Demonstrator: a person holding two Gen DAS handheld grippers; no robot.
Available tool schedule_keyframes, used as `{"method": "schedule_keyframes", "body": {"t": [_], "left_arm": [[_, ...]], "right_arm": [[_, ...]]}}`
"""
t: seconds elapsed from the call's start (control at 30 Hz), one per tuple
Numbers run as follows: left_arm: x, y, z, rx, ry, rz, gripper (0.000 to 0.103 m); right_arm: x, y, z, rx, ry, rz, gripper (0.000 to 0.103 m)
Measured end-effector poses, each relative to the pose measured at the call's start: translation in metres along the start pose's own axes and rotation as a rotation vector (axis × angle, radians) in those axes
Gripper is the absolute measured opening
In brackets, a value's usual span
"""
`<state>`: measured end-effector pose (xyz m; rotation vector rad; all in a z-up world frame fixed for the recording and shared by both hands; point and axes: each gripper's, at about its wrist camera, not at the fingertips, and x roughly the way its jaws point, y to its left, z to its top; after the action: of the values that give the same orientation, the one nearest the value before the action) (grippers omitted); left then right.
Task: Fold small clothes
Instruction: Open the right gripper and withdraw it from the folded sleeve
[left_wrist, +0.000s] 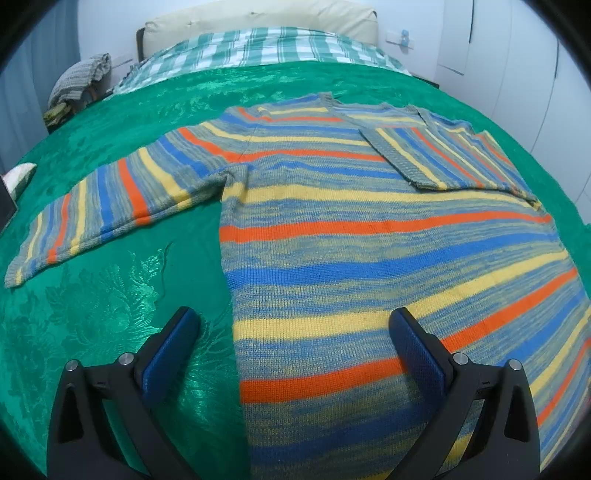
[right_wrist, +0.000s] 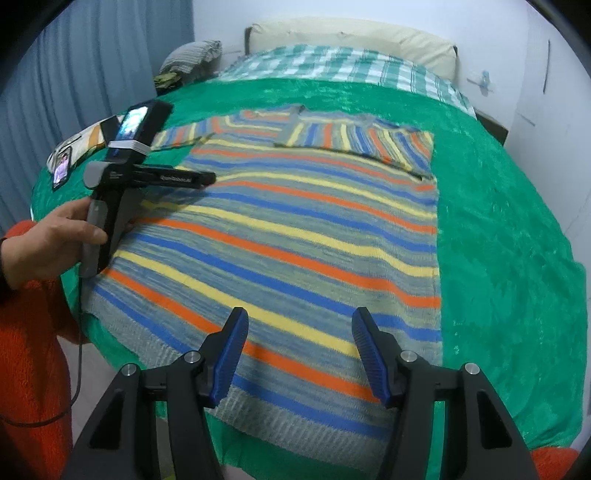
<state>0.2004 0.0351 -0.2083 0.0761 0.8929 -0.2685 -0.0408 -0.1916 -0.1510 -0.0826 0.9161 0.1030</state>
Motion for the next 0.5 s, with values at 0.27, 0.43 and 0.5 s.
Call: {"method": "schedule_keyframes", "body": {"t": [0.27, 0.43, 0.5], "left_arm": [[0.0011, 0.0002, 0.0001, -0.003, 0.001, -0.006, 0.103], [0.0038, 0.0014, 0.0015, -0.008, 0.012, -0.015, 0.103], [0.0044, 0.0019, 0.0032, -0.011, 0.03, -0.021, 0.103]], "right_arm": [[0.0069, -0.0031, 0.0, 0.039, 0.026, -0.008, 0.058], [0.011, -0.0024, 0.0002, 0.037, 0.041, -0.005, 0.059], [0.0119, -0.0016, 0.0014, 0.033, 0.039, -0.007, 0.059]]}}
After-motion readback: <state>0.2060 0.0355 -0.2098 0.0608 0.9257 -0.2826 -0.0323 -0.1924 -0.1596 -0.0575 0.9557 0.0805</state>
